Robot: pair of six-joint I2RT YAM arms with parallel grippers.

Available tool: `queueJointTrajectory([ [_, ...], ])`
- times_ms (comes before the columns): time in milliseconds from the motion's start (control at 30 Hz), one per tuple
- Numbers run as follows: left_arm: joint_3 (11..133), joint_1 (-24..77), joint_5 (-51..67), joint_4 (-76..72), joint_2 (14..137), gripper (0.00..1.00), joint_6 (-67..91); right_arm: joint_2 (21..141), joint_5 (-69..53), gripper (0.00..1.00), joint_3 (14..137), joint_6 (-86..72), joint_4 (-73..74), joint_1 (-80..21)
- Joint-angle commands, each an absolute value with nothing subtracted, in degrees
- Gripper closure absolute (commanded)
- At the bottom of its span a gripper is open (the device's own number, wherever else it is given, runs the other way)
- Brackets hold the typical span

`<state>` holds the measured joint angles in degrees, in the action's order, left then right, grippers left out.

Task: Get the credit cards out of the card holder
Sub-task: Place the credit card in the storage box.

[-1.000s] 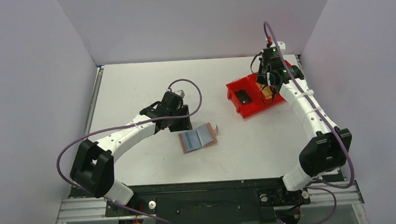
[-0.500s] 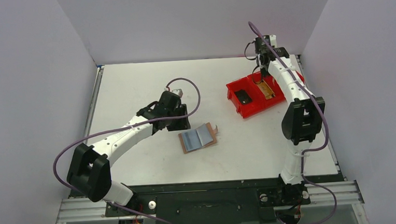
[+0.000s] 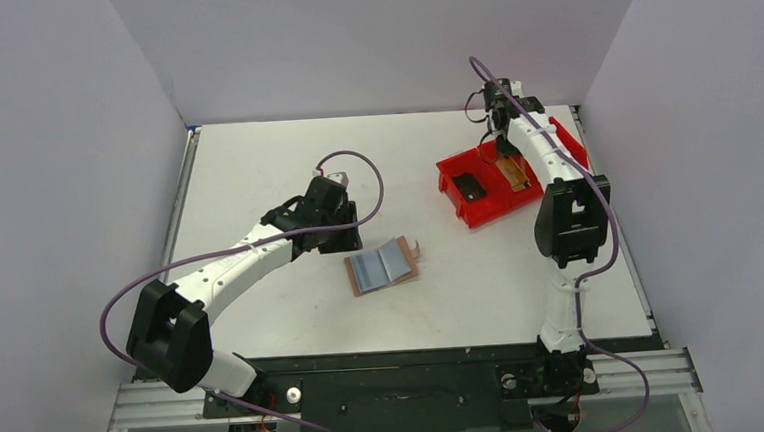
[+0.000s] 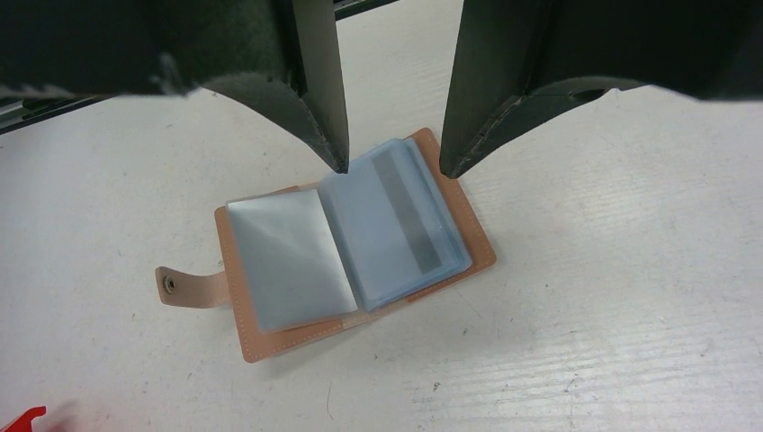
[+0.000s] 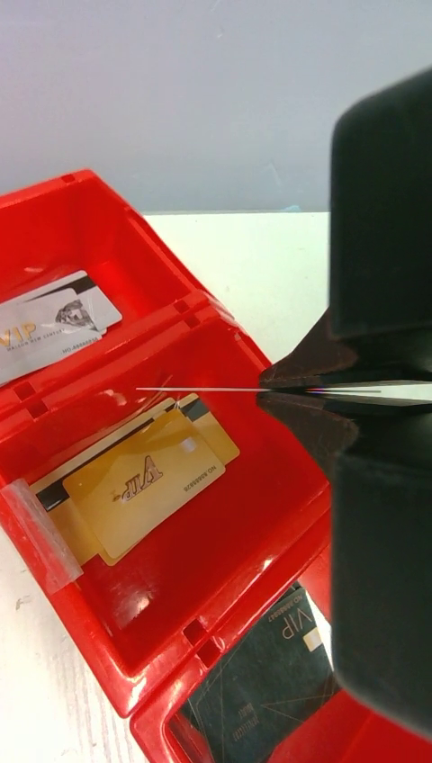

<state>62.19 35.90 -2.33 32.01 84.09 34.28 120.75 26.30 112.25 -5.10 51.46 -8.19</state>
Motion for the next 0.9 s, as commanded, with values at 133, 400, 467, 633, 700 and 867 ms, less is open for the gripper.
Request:
queueJointTrajectory([
  [133, 63.4, 35.5, -3.6, 32.7, 82.0, 0.6, 34.6, 124.4, 25.9, 1.0, 114.4, -4.7, 49.8, -8.1],
  [400, 63.4, 35.5, -3.9, 32.9, 81.6, 0.6, 34.7, 126.8, 26.0, 0.95, 114.8, -4.7, 48.2, -8.0],
  [467, 63.3, 35.5, -4.0, 32.8, 81.5, 0.6, 34.7, 127.3, 25.8, 0.89, 114.8, -4.7, 48.1, -7.9],
  [633, 62.9, 35.5, -4.0, 32.9, 81.1, 0.6, 34.9, 128.0, 24.9, 0.83, 114.7, -5.2, 47.7, -7.5],
  [700, 62.9, 35.5, -4.0, 32.9, 81.0, 0.6, 34.9, 128.0, 24.3, 0.82, 114.8, -5.8, 47.7, -7.4],
  [867, 62.8, 35.5, -4.1, 32.8, 80.8, 0.6, 35.0, 125.2, 22.7, 0.73, 114.9, -7.8, 48.5, -7.5],
])
